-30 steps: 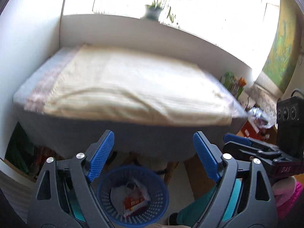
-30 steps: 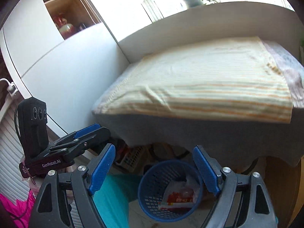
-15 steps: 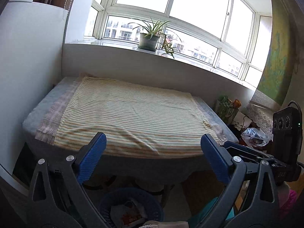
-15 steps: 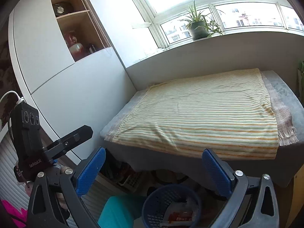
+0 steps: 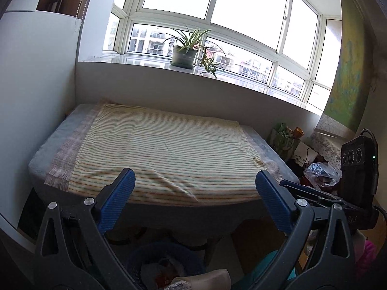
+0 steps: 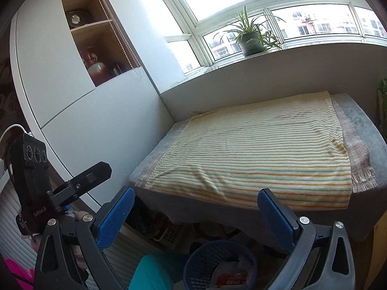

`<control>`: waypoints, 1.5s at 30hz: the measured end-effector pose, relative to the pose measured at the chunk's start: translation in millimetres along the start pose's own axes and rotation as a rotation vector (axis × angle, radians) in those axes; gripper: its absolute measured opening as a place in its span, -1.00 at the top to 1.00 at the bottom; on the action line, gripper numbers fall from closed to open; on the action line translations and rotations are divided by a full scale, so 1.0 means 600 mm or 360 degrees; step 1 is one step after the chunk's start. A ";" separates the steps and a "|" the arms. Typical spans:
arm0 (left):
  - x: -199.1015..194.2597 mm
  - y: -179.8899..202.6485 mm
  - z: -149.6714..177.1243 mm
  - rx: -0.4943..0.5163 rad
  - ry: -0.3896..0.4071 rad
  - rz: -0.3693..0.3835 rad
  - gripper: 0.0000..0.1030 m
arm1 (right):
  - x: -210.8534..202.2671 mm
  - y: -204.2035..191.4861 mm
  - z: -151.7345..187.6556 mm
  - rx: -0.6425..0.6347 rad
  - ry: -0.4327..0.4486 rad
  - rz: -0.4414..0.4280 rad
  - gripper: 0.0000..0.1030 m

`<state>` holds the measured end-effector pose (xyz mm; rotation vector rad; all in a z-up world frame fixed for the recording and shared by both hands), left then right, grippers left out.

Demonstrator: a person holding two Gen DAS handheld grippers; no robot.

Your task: Collect trash

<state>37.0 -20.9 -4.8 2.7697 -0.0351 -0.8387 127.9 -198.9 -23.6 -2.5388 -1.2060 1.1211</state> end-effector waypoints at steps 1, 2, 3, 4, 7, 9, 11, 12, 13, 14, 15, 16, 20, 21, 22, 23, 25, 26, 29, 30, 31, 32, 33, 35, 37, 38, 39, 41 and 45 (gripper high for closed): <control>0.000 0.001 0.001 0.0001 -0.0005 0.0001 -0.97 | 0.000 0.001 0.000 0.0004 -0.0002 -0.0002 -1.00; 0.001 0.001 0.002 0.0001 -0.0009 0.0002 -0.97 | -0.001 0.002 0.001 0.0007 -0.0004 -0.0004 -1.00; 0.001 0.002 0.002 0.0001 -0.0011 0.0003 -0.97 | 0.000 0.002 0.002 0.0008 -0.0007 -0.0004 -0.99; 0.001 0.003 0.003 0.0002 -0.0013 0.0004 -0.97 | 0.000 0.003 0.002 0.0009 -0.0008 -0.0002 -1.00; 0.000 0.006 0.003 0.0009 -0.0012 0.0001 -0.97 | -0.001 0.006 0.003 0.0021 -0.0008 -0.0001 -1.00; -0.001 0.007 0.002 0.0015 -0.0012 0.0003 -0.97 | -0.002 0.008 0.002 0.0029 -0.0008 0.0000 -1.00; -0.001 0.009 0.001 0.0020 -0.0013 0.0001 -0.97 | -0.002 0.008 0.003 0.0039 -0.0007 0.0001 -0.99; -0.002 0.010 0.001 0.0022 -0.0013 0.0002 -0.97 | -0.003 0.009 0.003 0.0044 -0.0006 -0.0002 -1.00; -0.001 0.010 0.001 0.0022 -0.0014 0.0002 -0.97 | -0.003 0.009 0.003 0.0049 -0.0005 -0.0003 -0.99; -0.002 0.010 0.002 0.0022 -0.0015 0.0002 -0.97 | -0.003 0.010 0.003 0.0052 -0.0005 -0.0005 -1.00; -0.002 0.011 0.002 0.0024 -0.0016 0.0004 -0.97 | -0.003 0.010 0.003 0.0054 -0.0006 -0.0006 -1.00; -0.002 0.011 0.002 0.0026 -0.0017 0.0005 -0.97 | -0.003 0.011 0.003 0.0055 -0.0007 -0.0006 -1.00; -0.001 0.012 0.001 0.0024 -0.0023 0.0016 -0.97 | 0.000 0.012 0.005 0.0062 -0.0016 -0.0004 -0.99; 0.000 0.011 0.000 0.0022 -0.0025 0.0020 -0.97 | 0.000 0.012 0.004 0.0064 -0.0016 -0.0002 -0.99; 0.000 0.010 0.000 0.0019 -0.0027 0.0024 -0.97 | 0.000 0.013 0.005 0.0068 -0.0018 -0.0001 -0.99; 0.000 0.009 0.000 0.0016 -0.0029 0.0027 -0.97 | 0.001 0.013 0.005 0.0071 -0.0020 0.0000 -0.99; 0.001 0.008 -0.001 0.0016 -0.0028 0.0029 -0.97 | 0.003 0.013 0.005 0.0078 -0.0025 0.0005 -0.99; 0.001 0.007 -0.001 0.0018 -0.0028 0.0028 -0.97 | 0.004 0.014 0.004 0.0080 -0.0026 0.0005 -1.00; 0.003 0.008 -0.001 0.0022 -0.0036 0.0023 -0.97 | 0.007 0.014 0.003 0.0086 -0.0030 0.0006 -0.99; 0.004 0.009 0.000 0.0022 -0.0037 0.0024 -0.97 | 0.007 0.013 0.003 0.0087 -0.0031 0.0007 -1.00; 0.005 0.009 0.000 0.0022 -0.0040 0.0027 -0.97 | 0.008 0.013 0.004 0.0087 -0.0033 0.0007 -0.99; 0.005 0.010 0.000 0.0021 -0.0043 0.0029 -0.97 | 0.009 0.013 0.004 0.0087 -0.0034 0.0007 -0.99; 0.006 0.009 0.001 0.0019 -0.0046 0.0032 -0.97 | 0.010 0.012 0.004 0.0086 -0.0036 0.0007 -0.99; 0.008 0.009 0.001 0.0013 -0.0054 0.0028 -0.97 | 0.013 0.014 0.005 0.0089 -0.0042 0.0009 -1.00; 0.011 0.008 0.002 0.0008 -0.0060 0.0018 -0.97 | 0.015 0.015 0.006 0.0093 -0.0047 0.0010 -0.99; 0.012 0.008 0.002 0.0005 -0.0062 0.0012 -0.97 | 0.016 0.016 0.006 0.0095 -0.0050 0.0011 -1.00; 0.014 0.006 0.002 0.0002 -0.0065 0.0007 -0.97 | 0.016 0.017 0.006 0.0097 -0.0052 0.0012 -0.99; 0.017 0.004 0.003 -0.0007 -0.0072 0.0004 -0.97 | 0.017 0.018 0.006 0.0098 -0.0054 0.0016 -1.00; 0.023 0.001 0.002 -0.0009 -0.0076 -0.0001 -0.97 | 0.019 0.021 0.005 0.0103 -0.0055 0.0024 -0.99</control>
Point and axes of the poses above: each gripper's, at about its wrist camera, not at the fingertips, and x roughly the way its jaws point, y to its right, z to its underside, the point moved 4 cm from there along x, roughly the way its jaws point, and after that the axes turned 6 degrees about -y, right-handed, at the moved point
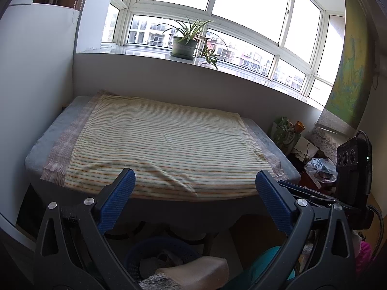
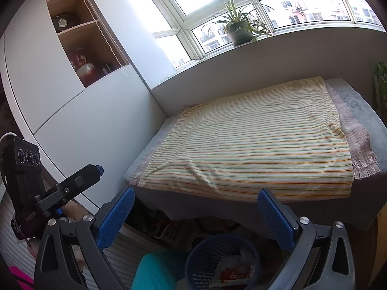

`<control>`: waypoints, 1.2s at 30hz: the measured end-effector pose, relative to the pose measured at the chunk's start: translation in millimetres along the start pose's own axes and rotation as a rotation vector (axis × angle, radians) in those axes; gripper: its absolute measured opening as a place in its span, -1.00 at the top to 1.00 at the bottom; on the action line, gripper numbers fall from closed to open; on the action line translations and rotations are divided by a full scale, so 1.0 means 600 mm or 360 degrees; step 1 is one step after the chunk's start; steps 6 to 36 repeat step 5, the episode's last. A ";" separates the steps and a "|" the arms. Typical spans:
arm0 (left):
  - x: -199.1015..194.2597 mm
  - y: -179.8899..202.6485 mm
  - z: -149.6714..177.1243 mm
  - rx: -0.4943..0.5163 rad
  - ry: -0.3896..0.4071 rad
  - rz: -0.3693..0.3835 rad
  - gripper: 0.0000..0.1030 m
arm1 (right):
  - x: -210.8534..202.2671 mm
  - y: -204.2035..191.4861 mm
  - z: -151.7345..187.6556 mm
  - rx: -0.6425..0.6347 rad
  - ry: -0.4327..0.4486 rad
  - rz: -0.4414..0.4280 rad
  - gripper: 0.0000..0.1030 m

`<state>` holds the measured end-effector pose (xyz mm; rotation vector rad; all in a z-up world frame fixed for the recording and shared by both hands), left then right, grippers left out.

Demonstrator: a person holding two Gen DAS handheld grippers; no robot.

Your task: Collect trash

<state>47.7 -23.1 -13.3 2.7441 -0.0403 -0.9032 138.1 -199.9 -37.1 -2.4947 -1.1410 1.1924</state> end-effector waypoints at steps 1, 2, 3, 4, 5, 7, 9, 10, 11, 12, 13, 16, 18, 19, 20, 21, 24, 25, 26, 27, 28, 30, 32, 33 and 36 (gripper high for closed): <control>0.000 0.000 0.000 0.0010 0.0012 -0.0017 -0.97 | 0.001 0.001 0.000 0.0003 -0.0001 0.0001 -1.00; 0.000 0.001 0.000 0.0020 0.0019 -0.0036 -0.97 | 0.003 0.001 0.001 0.0006 -0.0003 0.0003 -1.00; 0.002 0.002 -0.001 0.0029 0.0020 -0.0046 -0.97 | 0.004 0.002 0.001 0.0009 -0.0005 0.0003 -1.00; 0.005 0.002 -0.001 0.0030 0.0011 -0.0044 -0.97 | 0.006 0.004 0.001 0.0012 -0.0009 0.0003 -0.99; 0.009 0.001 -0.002 0.0028 0.0001 -0.0038 -0.97 | 0.008 0.005 0.001 0.0013 -0.0011 0.0002 -1.00; 0.009 0.001 -0.002 0.0028 0.0001 -0.0038 -0.97 | 0.008 0.005 0.001 0.0013 -0.0011 0.0002 -1.00; 0.009 0.001 -0.002 0.0028 0.0001 -0.0038 -0.97 | 0.008 0.005 0.001 0.0013 -0.0011 0.0002 -1.00; 0.009 0.001 -0.002 0.0028 0.0001 -0.0038 -0.97 | 0.008 0.005 0.001 0.0013 -0.0011 0.0002 -1.00; 0.009 0.001 -0.002 0.0028 0.0001 -0.0038 -0.97 | 0.008 0.005 0.001 0.0013 -0.0011 0.0002 -1.00; 0.009 0.001 -0.002 0.0028 0.0001 -0.0038 -0.97 | 0.008 0.005 0.001 0.0013 -0.0011 0.0002 -1.00; 0.009 0.001 -0.002 0.0028 0.0001 -0.0038 -0.97 | 0.008 0.005 0.001 0.0013 -0.0011 0.0002 -1.00; 0.009 0.001 -0.002 0.0028 0.0001 -0.0038 -0.97 | 0.008 0.005 0.001 0.0013 -0.0011 0.0002 -1.00; 0.009 0.001 -0.002 0.0028 0.0001 -0.0038 -0.97 | 0.008 0.005 0.001 0.0013 -0.0011 0.0002 -1.00; 0.009 0.001 -0.002 0.0028 0.0001 -0.0038 -0.97 | 0.008 0.005 0.001 0.0013 -0.0011 0.0002 -1.00; 0.009 0.001 -0.002 0.0028 0.0001 -0.0038 -0.97 | 0.008 0.005 0.001 0.0013 -0.0011 0.0002 -1.00; 0.009 0.001 -0.002 0.0028 0.0001 -0.0038 -0.97 | 0.008 0.005 0.001 0.0013 -0.0011 0.0002 -1.00; 0.009 0.001 -0.002 0.0028 0.0001 -0.0038 -0.97 | 0.008 0.005 0.001 0.0013 -0.0011 0.0002 -1.00; 0.009 0.001 -0.002 0.0028 0.0001 -0.0038 -0.97 | 0.008 0.005 0.001 0.0013 -0.0011 0.0002 -1.00; 0.009 0.001 -0.002 0.0028 0.0001 -0.0038 -0.97 | 0.008 0.005 0.001 0.0013 -0.0011 0.0002 -1.00; 0.009 0.001 -0.002 0.0028 0.0001 -0.0038 -0.97 | 0.008 0.005 0.001 0.0013 -0.0011 0.0002 -1.00; 0.009 0.001 -0.002 0.0028 0.0001 -0.0038 -0.97 | 0.008 0.005 0.001 0.0013 -0.0011 0.0002 -1.00; 0.009 0.001 -0.002 0.0028 0.0001 -0.0038 -0.97 | 0.008 0.005 0.001 0.0013 -0.0011 0.0002 -1.00; 0.009 0.001 -0.002 0.0028 0.0001 -0.0038 -0.97 | 0.008 0.005 0.001 0.0013 -0.0011 0.0002 -1.00; 0.009 0.001 -0.002 0.0028 0.0001 -0.0038 -0.97 | 0.008 0.005 0.001 0.0013 -0.0011 0.0002 -1.00; 0.009 0.001 -0.002 0.0028 0.0001 -0.0038 -0.97 | 0.008 0.005 0.001 0.0013 -0.0011 0.0002 -1.00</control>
Point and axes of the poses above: each gripper's, at about its wrist camera, not at the fingertips, and x roughly the way its jaws point, y to its right, z to its underside, the point moved 4 cm from there along x, roughly the way its jaws point, and after that the axes turned 6 degrees about -y, right-handed, at the moved point
